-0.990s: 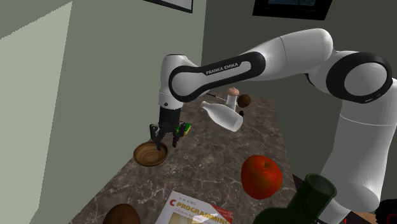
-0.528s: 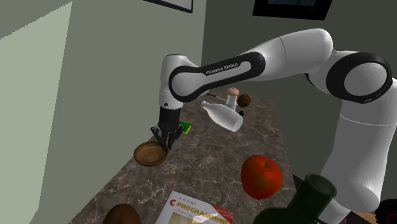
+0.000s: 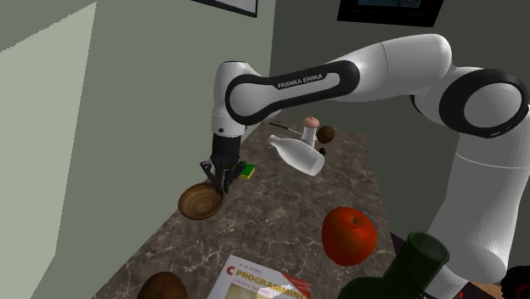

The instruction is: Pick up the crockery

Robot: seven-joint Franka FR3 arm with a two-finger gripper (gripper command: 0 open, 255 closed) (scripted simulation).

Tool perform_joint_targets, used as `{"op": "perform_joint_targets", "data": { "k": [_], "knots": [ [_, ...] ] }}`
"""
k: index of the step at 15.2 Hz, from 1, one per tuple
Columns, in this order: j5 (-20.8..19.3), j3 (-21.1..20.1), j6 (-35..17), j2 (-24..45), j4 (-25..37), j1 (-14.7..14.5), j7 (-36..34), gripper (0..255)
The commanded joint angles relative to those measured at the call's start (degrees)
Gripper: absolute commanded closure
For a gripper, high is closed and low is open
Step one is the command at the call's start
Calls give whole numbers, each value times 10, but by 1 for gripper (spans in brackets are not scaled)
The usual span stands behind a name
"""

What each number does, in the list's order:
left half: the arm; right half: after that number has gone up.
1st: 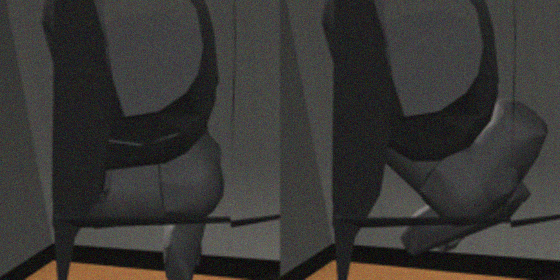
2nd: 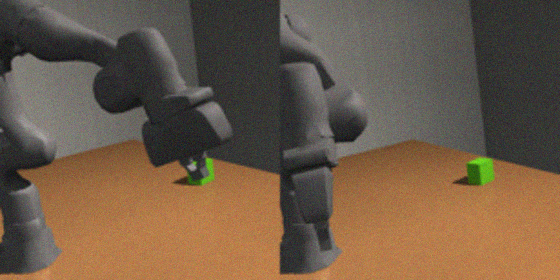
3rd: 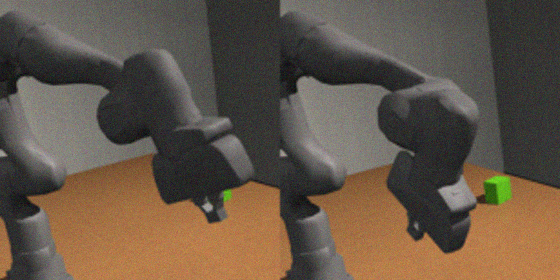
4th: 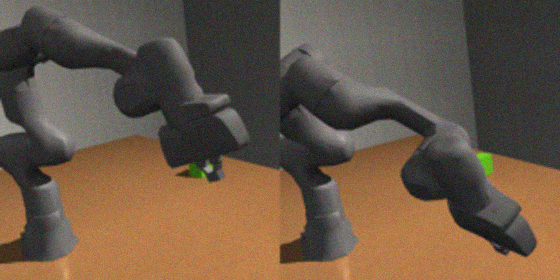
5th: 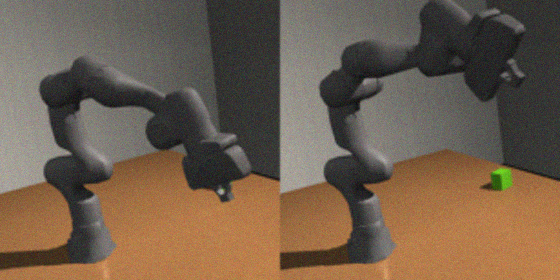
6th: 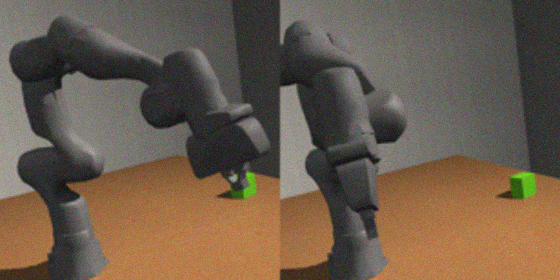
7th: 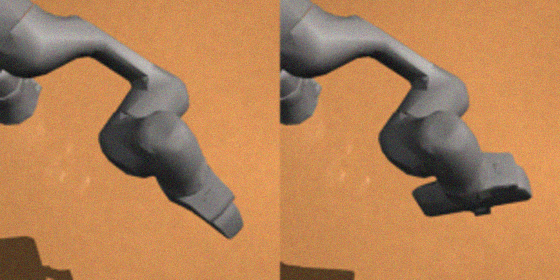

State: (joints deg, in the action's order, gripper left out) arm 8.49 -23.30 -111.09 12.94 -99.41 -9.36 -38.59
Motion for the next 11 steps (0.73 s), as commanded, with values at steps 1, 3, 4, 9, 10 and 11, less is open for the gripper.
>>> {"op": "perform_joint_targets", "data": {
  "k": [1,3,4,9,10,11],
  "knots": [
    [1,0,14,-4,11,0,-2,255],
    [1,-1,29,-6,23,1,-4,255],
    [1,-1,36,-8,29,1,-5,255],
    [1,-1,72,-11,63,1,-11,255],
    [1,-1,74,-11,64,1,-12,255],
    [1,-1,74,-11,64,1,-12,255]
  ]
}}
